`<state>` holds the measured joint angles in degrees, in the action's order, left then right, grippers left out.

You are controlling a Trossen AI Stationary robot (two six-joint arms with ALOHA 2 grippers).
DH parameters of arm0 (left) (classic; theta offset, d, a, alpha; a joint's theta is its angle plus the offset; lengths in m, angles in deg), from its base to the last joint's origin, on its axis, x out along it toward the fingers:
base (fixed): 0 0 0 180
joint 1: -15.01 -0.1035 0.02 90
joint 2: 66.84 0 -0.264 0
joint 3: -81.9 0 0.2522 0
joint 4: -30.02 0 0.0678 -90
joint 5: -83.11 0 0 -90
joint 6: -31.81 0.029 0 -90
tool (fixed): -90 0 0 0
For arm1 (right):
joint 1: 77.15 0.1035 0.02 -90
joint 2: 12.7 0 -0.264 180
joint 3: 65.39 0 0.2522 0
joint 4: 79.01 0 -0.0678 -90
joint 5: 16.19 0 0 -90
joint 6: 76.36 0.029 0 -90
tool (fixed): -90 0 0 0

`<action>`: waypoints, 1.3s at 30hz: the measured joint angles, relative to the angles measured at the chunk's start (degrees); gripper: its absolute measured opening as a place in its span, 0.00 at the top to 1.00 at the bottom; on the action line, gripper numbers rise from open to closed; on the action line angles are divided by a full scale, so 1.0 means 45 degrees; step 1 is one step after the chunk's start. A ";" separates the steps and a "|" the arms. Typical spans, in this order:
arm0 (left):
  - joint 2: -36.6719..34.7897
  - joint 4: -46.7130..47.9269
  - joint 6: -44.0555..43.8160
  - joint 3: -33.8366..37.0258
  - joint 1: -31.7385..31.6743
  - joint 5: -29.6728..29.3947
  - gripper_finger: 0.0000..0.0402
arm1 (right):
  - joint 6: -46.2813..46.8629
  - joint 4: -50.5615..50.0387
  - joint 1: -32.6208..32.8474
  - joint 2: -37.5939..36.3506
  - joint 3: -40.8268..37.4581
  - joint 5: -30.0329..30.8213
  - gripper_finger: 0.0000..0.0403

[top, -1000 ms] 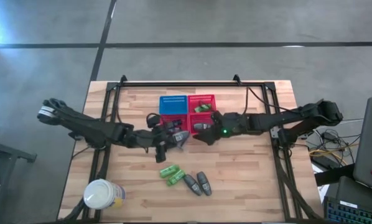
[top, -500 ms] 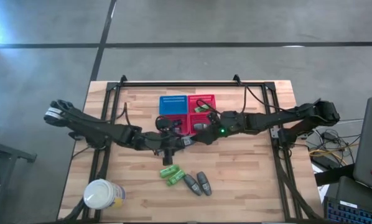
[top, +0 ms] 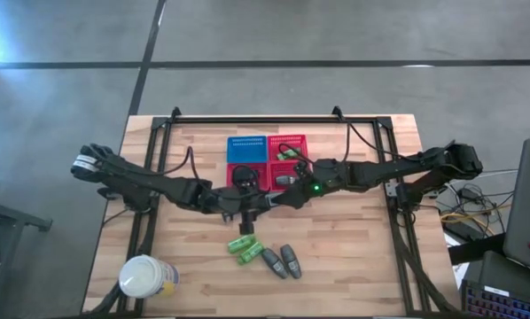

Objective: Pick & Place Travel size toiletries
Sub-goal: Put the deodorant into the bottom right red bin

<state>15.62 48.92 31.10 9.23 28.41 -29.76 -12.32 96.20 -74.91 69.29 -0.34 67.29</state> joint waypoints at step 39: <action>-0.0503 0.4738 -0.1762 0.0024 -0.0150 -0.1010 0.29 | 0.0416 -0.2955 -0.1386 0.0053 0.0005 0.1828 0.70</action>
<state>13.36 70.24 23.17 9.34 27.74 -34.30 -10.45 82.91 -81.15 69.53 -0.32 75.52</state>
